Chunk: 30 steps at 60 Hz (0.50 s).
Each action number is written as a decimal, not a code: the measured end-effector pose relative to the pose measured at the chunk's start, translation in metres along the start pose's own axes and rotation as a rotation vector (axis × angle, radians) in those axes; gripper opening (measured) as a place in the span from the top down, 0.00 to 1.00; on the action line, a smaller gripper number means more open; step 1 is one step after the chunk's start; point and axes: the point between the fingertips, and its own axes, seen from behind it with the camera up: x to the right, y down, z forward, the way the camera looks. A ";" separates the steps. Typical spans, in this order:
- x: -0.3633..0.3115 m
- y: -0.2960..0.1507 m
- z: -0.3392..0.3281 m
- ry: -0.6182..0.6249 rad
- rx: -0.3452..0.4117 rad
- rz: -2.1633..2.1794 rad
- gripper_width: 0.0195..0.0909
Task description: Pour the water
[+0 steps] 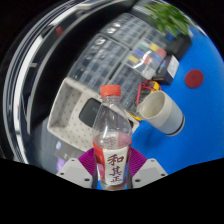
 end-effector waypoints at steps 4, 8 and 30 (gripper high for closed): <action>-0.003 -0.009 0.005 -0.008 -0.026 0.150 0.71; -0.007 -0.009 0.008 0.005 -0.069 0.276 0.71; -0.039 -0.013 0.013 -0.031 -0.241 0.839 0.71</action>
